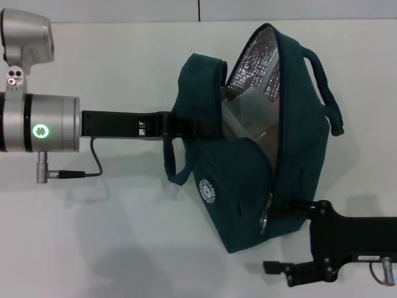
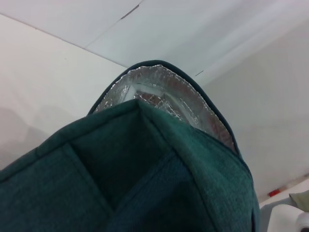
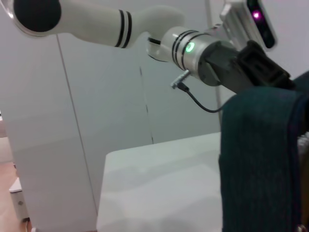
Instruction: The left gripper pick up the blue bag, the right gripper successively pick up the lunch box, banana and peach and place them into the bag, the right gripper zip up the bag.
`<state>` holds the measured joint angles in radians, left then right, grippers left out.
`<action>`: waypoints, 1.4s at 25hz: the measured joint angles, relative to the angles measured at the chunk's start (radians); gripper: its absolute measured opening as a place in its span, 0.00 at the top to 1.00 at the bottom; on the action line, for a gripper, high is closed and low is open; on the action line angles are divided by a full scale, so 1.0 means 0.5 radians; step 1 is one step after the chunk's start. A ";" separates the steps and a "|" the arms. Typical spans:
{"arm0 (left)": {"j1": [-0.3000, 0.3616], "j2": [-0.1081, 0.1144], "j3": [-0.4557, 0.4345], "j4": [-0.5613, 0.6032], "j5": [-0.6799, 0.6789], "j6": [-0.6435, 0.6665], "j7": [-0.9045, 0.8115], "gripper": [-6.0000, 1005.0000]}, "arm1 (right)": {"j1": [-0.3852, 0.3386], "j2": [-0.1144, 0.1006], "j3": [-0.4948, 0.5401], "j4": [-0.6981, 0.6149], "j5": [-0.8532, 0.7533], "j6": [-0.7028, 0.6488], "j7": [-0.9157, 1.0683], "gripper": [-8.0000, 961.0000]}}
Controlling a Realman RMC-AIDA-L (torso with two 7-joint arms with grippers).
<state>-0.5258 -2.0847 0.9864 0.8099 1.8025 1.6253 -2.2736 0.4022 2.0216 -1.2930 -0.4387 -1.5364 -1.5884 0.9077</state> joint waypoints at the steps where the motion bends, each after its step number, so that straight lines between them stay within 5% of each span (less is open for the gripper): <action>1: 0.002 0.000 0.000 0.000 0.000 -0.001 0.000 0.93 | 0.006 0.000 -0.057 0.000 0.042 0.016 -0.006 0.11; 24: 0.034 0.012 -0.048 0.000 0.019 -0.004 0.005 0.93 | -0.030 -0.016 -0.124 0.003 0.200 0.120 -0.014 0.14; 29: 0.049 0.011 -0.053 0.000 0.019 -0.003 0.010 0.93 | -0.030 -0.015 -0.118 0.003 0.201 0.124 -0.008 0.38; 35: 0.052 0.009 -0.052 0.000 0.019 -0.002 0.021 0.93 | -0.040 -0.015 -0.089 0.003 0.201 0.128 -0.003 0.44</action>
<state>-0.5000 -2.0800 0.9602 0.8100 1.8121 1.6245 -2.2629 0.3821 2.0142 -1.3374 -0.4371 -1.4357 -1.5243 0.9059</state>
